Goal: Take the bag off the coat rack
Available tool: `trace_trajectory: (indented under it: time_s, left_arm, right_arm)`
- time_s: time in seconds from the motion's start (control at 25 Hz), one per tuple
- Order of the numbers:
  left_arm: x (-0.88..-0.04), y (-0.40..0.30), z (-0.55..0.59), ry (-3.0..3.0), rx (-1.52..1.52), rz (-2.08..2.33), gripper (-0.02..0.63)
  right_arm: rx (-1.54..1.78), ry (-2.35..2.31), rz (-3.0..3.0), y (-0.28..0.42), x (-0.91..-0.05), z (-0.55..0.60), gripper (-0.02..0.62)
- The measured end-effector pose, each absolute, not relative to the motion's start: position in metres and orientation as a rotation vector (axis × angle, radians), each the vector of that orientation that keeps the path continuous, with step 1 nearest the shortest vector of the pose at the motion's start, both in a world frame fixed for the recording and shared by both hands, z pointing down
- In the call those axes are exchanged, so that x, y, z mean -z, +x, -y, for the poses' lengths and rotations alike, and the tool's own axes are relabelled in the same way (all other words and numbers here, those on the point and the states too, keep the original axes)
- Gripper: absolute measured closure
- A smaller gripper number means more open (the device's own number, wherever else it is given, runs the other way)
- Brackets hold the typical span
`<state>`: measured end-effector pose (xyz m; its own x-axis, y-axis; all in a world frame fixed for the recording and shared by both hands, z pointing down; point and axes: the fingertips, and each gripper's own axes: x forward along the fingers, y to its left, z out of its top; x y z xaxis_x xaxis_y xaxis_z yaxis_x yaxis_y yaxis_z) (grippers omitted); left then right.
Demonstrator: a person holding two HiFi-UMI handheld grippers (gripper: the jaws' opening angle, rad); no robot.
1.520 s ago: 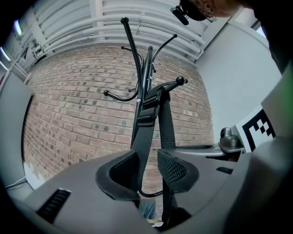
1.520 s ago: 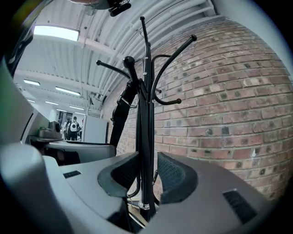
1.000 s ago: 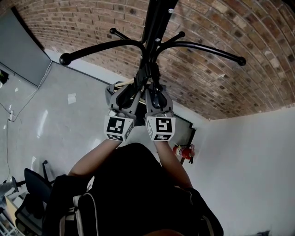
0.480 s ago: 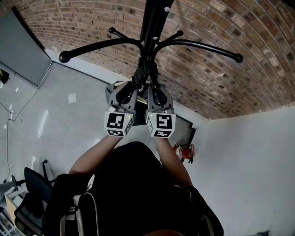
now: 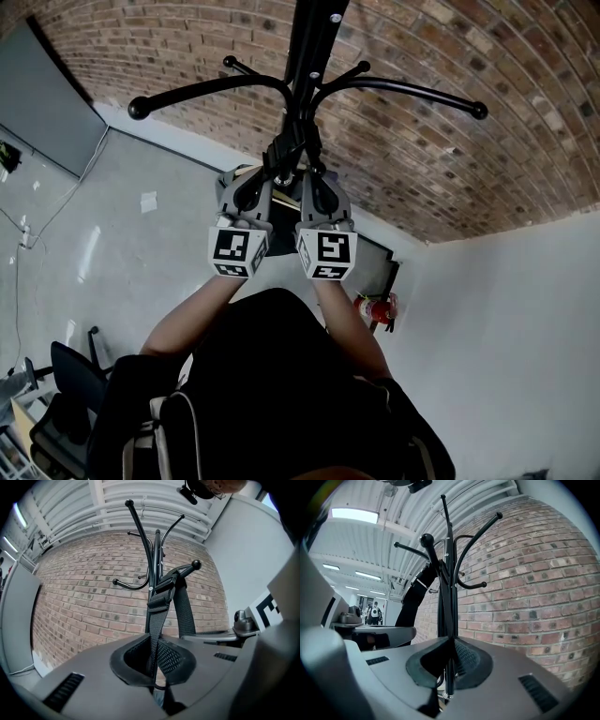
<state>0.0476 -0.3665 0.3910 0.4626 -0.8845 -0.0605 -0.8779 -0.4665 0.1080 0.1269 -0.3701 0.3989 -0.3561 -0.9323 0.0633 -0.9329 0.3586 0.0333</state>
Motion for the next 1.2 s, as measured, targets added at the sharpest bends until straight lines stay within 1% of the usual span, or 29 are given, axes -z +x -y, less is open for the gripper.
trace_trajectory:
  time_s: [0.16, 0.36, 0.6, 1.2]
  left_arm:
    - [-0.383, 0.043, 0.362, 2.637, 0.191, 1.589, 0.586]
    - [-0.368, 0.028, 0.349, 2.609, 0.26, 1.647, 0.586]
    - [-0.34, 0.014, 0.331, 2.587, 0.382, 1.695, 0.586]
    - [-0.273, -0.002, 0.302, 2.626, 0.625, 1.574, 0.586]
  right_arm:
    - [-0.04, 1.766, 2.518, 0.134, -0.398, 0.368, 0.574]
    - [-0.04, 1.907, 2.49, 0.155, -0.387, 0.36, 0.574]
    - [-0.035, 1.992, 2.488, 0.163, -0.367, 0.342, 0.574]
    - [0.078, 2.114, 2.569, 0.17, -0.296, 0.282, 0.574]
